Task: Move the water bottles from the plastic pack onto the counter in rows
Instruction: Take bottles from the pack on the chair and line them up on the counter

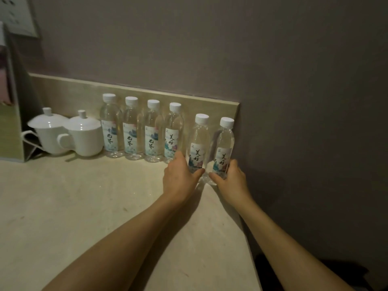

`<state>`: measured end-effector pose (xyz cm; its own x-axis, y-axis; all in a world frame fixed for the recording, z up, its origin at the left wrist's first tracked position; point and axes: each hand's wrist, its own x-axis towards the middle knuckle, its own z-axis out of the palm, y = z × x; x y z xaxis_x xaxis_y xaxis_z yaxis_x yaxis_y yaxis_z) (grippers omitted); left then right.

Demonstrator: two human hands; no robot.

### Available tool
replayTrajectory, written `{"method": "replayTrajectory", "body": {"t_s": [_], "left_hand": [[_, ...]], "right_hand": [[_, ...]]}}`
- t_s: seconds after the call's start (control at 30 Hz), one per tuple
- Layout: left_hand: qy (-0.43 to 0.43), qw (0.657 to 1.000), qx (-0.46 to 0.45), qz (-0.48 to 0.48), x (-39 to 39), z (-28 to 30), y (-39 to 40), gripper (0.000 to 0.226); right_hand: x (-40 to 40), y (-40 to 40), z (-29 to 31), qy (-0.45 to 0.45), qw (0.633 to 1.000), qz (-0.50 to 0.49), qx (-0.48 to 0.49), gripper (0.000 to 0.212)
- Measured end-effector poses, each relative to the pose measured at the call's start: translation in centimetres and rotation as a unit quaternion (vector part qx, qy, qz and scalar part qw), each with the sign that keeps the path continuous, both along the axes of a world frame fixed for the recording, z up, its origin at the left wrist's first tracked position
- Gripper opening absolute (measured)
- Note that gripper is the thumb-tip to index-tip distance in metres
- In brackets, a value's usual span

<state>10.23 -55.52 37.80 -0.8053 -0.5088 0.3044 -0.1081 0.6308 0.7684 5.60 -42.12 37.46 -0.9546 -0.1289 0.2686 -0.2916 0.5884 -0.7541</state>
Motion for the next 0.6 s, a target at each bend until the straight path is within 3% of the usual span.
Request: {"method": "replayTrajectory", "body": {"t_s": [0.2, 0.6], "left_hand": [[0.007, 1.000, 0.007, 0.005, -1.3, 0.0, -0.6, 0.059], [0.030, 0.999, 0.018, 0.039, -3.0, -0.2, -1.2, 0.055]], "right_hand": [[-0.9, -1.3, 0.7, -0.012, 1.000, -0.007, 0.019, 0.047], [-2.3, -3.1, 1.1, -0.019, 1.000, -0.015, 0.006, 0.049]]}}
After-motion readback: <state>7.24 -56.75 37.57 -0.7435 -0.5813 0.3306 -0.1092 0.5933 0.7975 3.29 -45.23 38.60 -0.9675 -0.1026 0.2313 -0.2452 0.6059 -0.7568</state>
